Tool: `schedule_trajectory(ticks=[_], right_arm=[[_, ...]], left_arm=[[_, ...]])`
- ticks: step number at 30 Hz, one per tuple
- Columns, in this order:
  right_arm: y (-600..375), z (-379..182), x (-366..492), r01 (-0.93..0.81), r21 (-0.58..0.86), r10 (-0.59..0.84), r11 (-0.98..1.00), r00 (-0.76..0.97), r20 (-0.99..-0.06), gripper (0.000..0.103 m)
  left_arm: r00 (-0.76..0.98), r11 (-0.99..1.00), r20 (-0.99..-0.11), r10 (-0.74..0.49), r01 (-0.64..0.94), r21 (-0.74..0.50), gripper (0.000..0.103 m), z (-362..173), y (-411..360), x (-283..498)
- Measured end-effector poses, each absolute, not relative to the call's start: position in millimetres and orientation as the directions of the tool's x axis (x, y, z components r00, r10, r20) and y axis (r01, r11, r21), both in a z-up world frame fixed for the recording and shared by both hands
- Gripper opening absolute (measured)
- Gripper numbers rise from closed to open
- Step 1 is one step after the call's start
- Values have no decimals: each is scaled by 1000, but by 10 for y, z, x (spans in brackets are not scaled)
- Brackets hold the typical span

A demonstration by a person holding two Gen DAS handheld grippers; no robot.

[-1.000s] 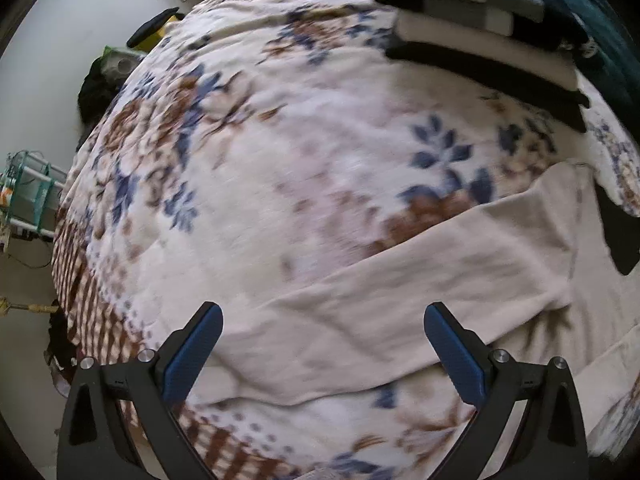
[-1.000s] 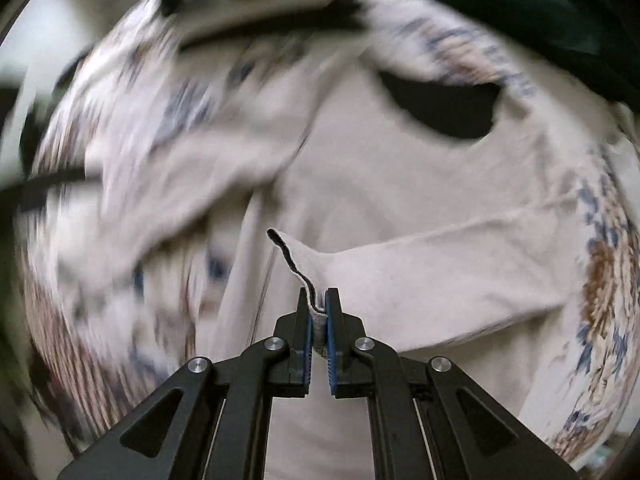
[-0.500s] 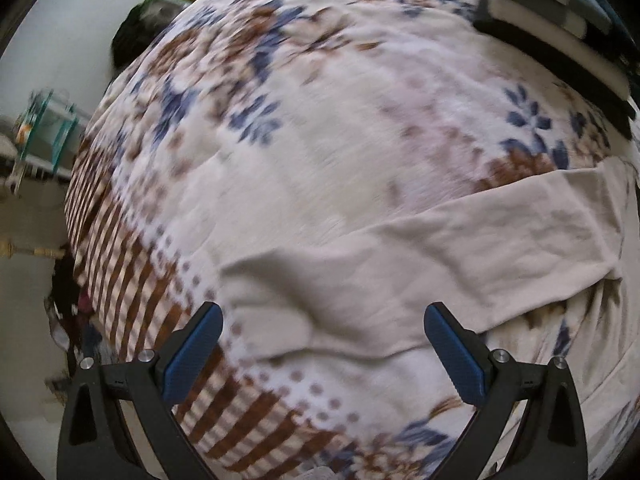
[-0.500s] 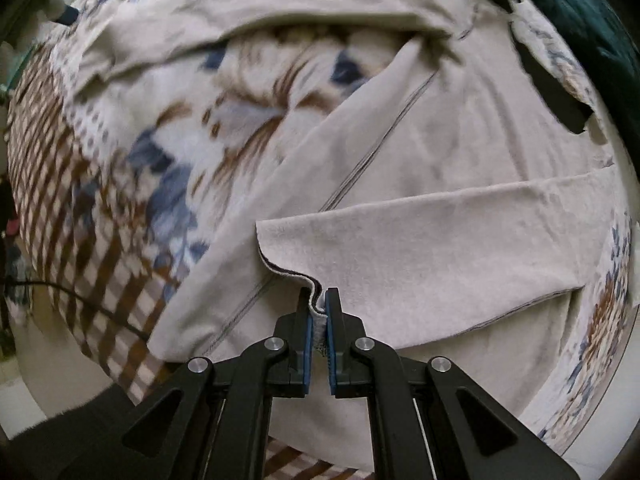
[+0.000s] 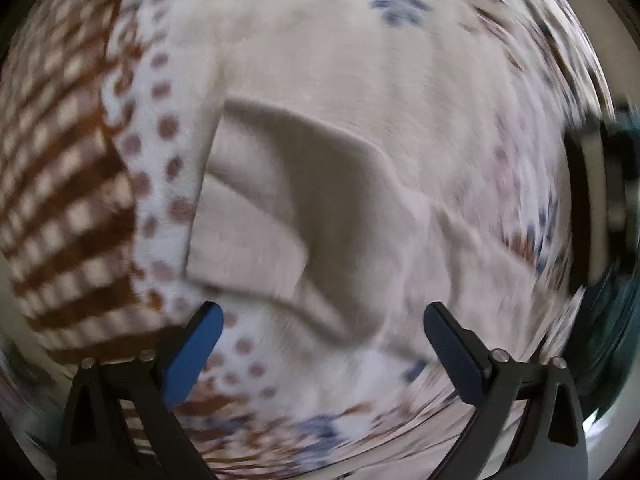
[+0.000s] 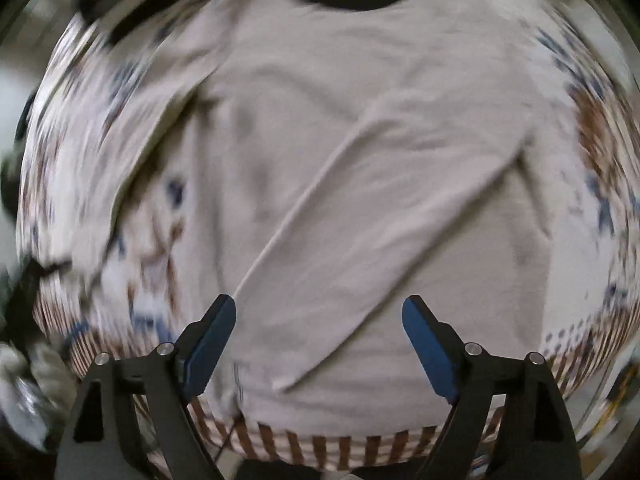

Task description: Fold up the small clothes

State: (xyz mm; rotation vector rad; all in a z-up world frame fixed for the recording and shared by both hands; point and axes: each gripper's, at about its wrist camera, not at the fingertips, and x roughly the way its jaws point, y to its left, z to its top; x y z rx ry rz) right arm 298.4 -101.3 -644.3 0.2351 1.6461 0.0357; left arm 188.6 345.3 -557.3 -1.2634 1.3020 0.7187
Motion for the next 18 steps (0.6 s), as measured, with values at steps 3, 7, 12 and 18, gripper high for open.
schedule_trajectory(ticks=[3, 7, 12, 18], right_arm=[[-1279, -6417, 3060, 184, 176, 191, 967, -68, -979, 87], [-1608, -6275, 3104, 162, 180, 190, 970, -54, -980, 87], [-1486, -6132, 3234, 134, 170, 180, 976, -67, -981, 87], [-1671, -6135, 3109, 170, 161, 174, 972, -67, -982, 87]], left_arm=[[267, 77, -932, -245, -953, -293, 81, -5687, 3600, 1685], [351, -17, -917, -189, -935, -354, 58, -5750, 3695, 1387], [362, 56, -929, -78, -929, -367, 2, -5688, 3730, 1357], [414, 262, -902, 120, -890, -374, 1, -5050, 3853, 1651]])
